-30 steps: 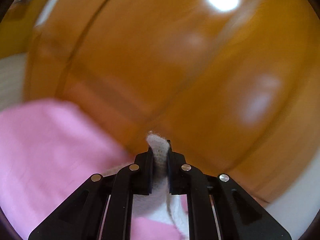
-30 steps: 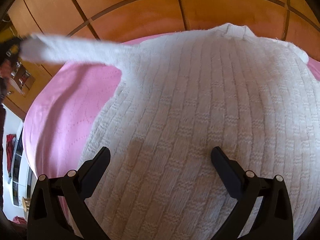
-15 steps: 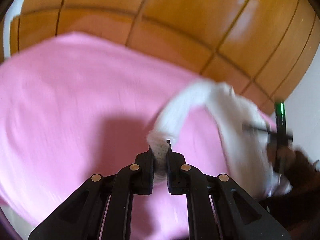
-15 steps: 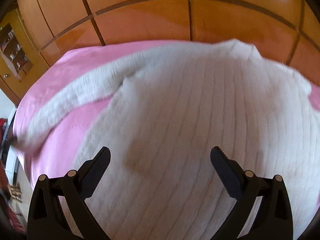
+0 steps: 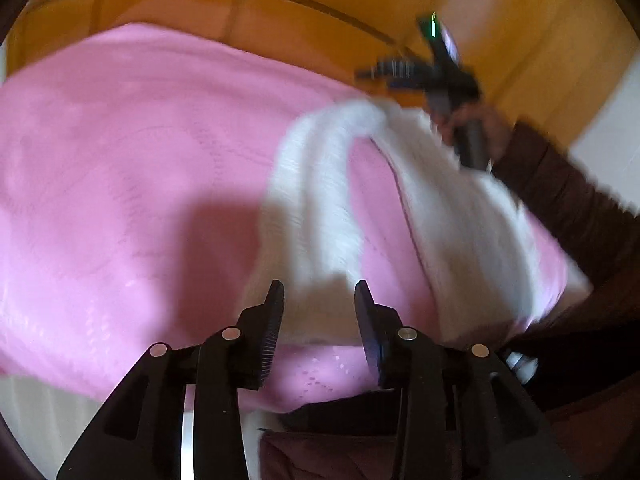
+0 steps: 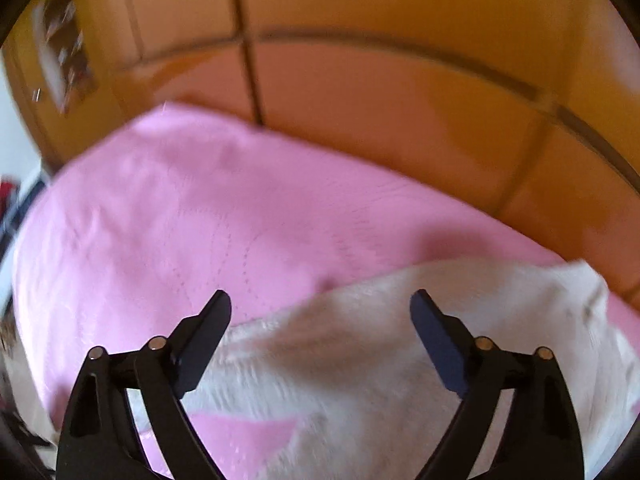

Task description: Fold small clothes

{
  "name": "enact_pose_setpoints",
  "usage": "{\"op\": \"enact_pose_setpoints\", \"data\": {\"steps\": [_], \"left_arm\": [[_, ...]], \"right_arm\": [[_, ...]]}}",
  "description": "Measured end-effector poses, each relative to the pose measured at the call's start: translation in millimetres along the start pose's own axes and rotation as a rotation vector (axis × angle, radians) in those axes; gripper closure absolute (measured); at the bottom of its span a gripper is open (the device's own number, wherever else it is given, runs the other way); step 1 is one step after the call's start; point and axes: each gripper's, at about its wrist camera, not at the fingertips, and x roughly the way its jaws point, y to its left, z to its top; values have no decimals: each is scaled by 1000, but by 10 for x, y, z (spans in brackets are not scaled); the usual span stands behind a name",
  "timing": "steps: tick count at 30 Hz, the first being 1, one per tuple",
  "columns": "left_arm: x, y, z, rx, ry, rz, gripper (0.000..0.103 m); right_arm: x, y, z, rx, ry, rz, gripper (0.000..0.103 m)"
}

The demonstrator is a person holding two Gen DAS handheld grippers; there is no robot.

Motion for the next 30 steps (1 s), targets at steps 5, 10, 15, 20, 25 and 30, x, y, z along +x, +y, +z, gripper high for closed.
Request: {"op": "enact_pose_setpoints", "data": {"steps": [5, 10, 15, 20, 25, 30], "left_arm": [[-231, 538, 31, -306, -134, -42, 48], [245, 437, 114, -284, -16, -77, 48], [633, 194, 210, -142, 54, 60, 96], [391, 298, 423, -95, -72, 178, 97], [43, 614, 951, -61, -231, 356, 97], [170, 977, 1495, -46, -234, 531, 98]], "right_arm": [[562, 182, -138, -157, 149, -41, 15], [578, 110, -253, -145, 137, 10, 25], [493, 98, -281, -185, 132, 68, 95], [339, 118, -130, -154, 81, 92, 97], [162, 90, 160, -20, -53, 105, 103], [239, 77, 271, 88, -96, 125, 92]]}}
